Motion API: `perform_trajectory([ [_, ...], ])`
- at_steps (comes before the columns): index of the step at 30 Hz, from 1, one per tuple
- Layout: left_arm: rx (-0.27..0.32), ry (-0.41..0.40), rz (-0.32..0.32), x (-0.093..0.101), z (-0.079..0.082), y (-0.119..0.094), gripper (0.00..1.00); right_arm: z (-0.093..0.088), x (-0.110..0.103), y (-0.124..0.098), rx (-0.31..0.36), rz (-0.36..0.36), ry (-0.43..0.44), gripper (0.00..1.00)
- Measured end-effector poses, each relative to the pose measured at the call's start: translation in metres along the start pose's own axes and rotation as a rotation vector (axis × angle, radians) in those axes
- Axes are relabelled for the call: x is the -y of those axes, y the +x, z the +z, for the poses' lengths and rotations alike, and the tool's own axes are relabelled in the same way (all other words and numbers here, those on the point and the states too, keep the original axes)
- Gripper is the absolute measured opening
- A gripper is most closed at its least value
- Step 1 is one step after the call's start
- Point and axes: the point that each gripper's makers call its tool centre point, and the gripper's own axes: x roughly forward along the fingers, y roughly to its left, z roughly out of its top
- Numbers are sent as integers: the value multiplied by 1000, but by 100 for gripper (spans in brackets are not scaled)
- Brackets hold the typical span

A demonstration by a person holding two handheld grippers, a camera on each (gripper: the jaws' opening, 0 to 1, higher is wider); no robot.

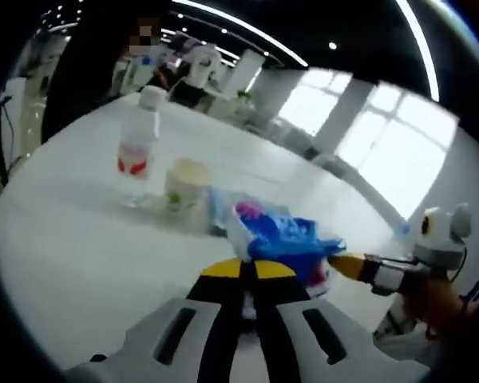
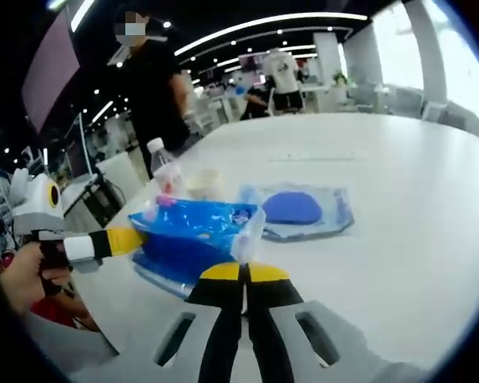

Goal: Arrange the tabletop items into an orderly group along one side of the table until the central work area is clear of visible clutter.

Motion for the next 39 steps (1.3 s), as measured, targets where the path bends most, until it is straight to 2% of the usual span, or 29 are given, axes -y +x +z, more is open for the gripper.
perform_trajectory([
  [4, -18, 71, -13, 3, -2, 3, 7, 6, 7, -3, 14, -8, 16, 1],
  [13, -10, 265, -18, 9, 1, 8, 35, 10, 22, -6, 14, -33, 35, 1],
  [21, -5, 375, -52, 20, 1, 10, 55, 9, 27, -6, -4, -34, 35, 1],
  [30, 16, 455, -111, 32, 6, 11, 77, 7, 32, -5, -28, -31, 4, 1],
  [36, 19, 470, -131, 35, 5, 12, 91, 10, 46, -7, -33, -41, 4, 1],
  [39, 11, 471, -130, 35, 3, 13, 94, 12, 54, -7, -37, -48, -8, 1],
])
